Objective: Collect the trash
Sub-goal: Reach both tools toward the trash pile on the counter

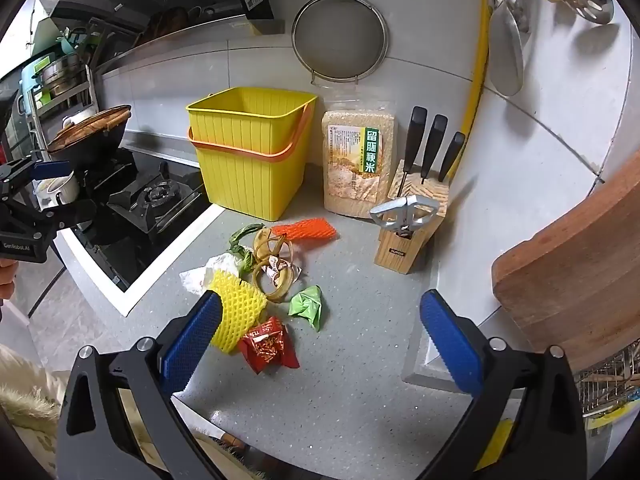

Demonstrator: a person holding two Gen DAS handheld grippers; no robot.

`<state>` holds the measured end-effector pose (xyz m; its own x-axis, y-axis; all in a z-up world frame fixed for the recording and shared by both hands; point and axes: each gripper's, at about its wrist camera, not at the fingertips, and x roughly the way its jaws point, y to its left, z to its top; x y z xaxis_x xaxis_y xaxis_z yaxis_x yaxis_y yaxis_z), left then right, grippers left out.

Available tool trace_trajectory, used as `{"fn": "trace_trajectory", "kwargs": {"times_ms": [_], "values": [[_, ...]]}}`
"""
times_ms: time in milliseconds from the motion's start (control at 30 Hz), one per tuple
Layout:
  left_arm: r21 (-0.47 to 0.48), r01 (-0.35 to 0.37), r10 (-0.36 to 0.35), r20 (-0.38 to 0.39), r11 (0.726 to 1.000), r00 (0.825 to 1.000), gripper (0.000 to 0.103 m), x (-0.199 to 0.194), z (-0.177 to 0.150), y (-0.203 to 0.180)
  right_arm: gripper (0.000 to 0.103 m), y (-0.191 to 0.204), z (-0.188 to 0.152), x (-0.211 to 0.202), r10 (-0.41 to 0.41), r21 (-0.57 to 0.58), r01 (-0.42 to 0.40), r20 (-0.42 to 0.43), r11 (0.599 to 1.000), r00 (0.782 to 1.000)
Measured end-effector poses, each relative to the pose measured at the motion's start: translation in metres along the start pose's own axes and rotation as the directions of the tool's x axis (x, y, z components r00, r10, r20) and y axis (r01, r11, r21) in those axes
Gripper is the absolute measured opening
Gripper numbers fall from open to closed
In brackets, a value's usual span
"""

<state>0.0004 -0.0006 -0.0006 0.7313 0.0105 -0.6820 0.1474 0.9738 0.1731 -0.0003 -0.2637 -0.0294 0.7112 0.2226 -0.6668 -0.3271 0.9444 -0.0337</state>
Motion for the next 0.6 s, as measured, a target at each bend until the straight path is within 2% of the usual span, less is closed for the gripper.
{"fn": "trace_trajectory", "kwargs": {"times_ms": [300, 333, 400, 533, 600], "values": [[-0.025, 0.03, -0.031, -0.074, 0.999, 0.997, 0.099, 0.013, -0.017, -0.004, 0.096, -0.001, -0.005, 0.005, -0.011, 0.007, 0.011, -0.009, 1.0, 1.0], [-0.022, 0.053, -0.055, -0.113, 0.998, 0.992, 0.099, 0.023, -0.017, -0.001, 0.096, 0.0, -0.005, 0.004, -0.012, 0.008, 0.012, -0.008, 1.0, 1.0], [-0.034, 0.063, -0.067, -0.141, 0.997, 0.988, 0.099, 0.029, -0.022, -0.002, 0.096, 0.001, -0.006, 0.004, -0.013, 0.008, 0.013, -0.007, 1.0, 1.0], [-0.05, 0.108, -0.112, -0.105, 0.993, 0.988, 0.099, 0.03, -0.035, -0.005, 0.096, -0.001, -0.005, 0.005, -0.005, 0.01, 0.005, -0.014, 1.0, 1.0], [-0.03, 0.147, -0.149, -0.108, 0.989, 0.983, 0.099, 0.046, -0.033, -0.002, 0.096, -0.002, -0.005, 0.005, -0.007, 0.013, 0.007, -0.014, 1.0, 1.0]]}}
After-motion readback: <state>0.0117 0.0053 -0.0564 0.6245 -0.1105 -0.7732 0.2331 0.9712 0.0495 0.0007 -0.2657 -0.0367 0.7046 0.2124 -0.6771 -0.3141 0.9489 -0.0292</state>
